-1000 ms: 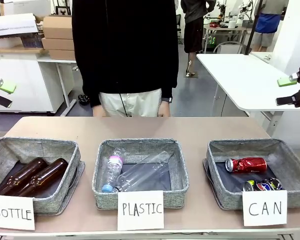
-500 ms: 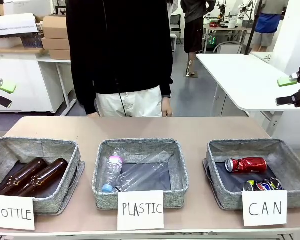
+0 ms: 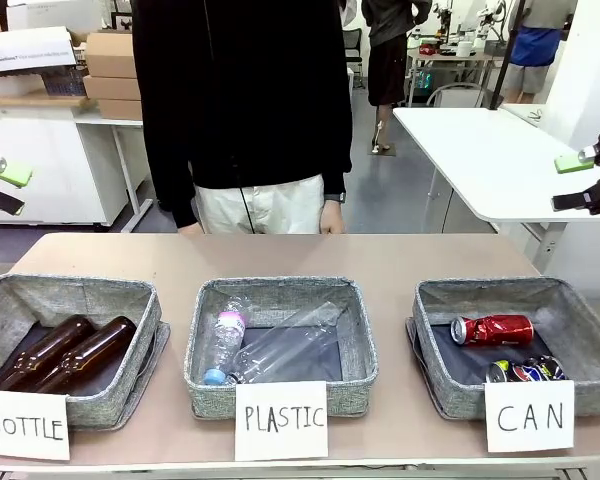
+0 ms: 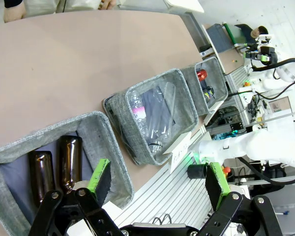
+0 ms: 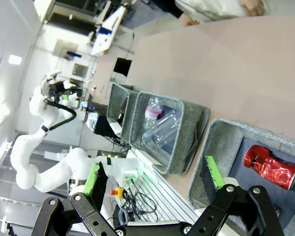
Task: Sort the can waste into the basket.
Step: Pick up the can waste from the table and place it in the right Fabric basket.
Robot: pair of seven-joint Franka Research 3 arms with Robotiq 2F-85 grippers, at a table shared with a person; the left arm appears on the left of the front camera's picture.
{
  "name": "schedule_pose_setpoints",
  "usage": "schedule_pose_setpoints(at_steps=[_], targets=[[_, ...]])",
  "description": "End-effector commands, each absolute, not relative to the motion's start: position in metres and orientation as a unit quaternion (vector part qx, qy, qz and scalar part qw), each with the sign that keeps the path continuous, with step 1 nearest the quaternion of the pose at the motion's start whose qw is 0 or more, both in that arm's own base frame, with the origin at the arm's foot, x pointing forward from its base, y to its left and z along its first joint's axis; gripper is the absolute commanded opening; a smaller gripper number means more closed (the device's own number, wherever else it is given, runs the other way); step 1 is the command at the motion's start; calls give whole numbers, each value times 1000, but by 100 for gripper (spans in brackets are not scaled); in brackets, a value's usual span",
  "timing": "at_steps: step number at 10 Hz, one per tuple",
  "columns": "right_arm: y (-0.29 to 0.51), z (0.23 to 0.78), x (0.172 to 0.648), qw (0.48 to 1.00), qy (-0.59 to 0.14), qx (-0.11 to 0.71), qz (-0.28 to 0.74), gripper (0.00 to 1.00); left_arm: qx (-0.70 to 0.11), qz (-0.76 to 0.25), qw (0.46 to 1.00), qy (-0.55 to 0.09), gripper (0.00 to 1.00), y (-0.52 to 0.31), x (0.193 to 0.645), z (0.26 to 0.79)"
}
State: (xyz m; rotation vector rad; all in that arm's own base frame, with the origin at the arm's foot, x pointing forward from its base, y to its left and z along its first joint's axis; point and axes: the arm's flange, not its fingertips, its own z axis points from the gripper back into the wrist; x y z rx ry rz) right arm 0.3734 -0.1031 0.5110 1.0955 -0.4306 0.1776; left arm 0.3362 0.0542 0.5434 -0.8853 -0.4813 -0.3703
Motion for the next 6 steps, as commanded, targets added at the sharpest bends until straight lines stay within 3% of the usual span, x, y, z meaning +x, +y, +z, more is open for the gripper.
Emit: schedule_pose_setpoints(at_steps=[1, 6], targets=[[-104, 516, 373, 831, -199, 512, 82, 100, -421, -187, 857, -232, 100, 56, 335, 544], [-104, 516, 373, 831, -199, 512, 82, 100, -421, -187, 857, -232, 100, 56, 335, 544]])
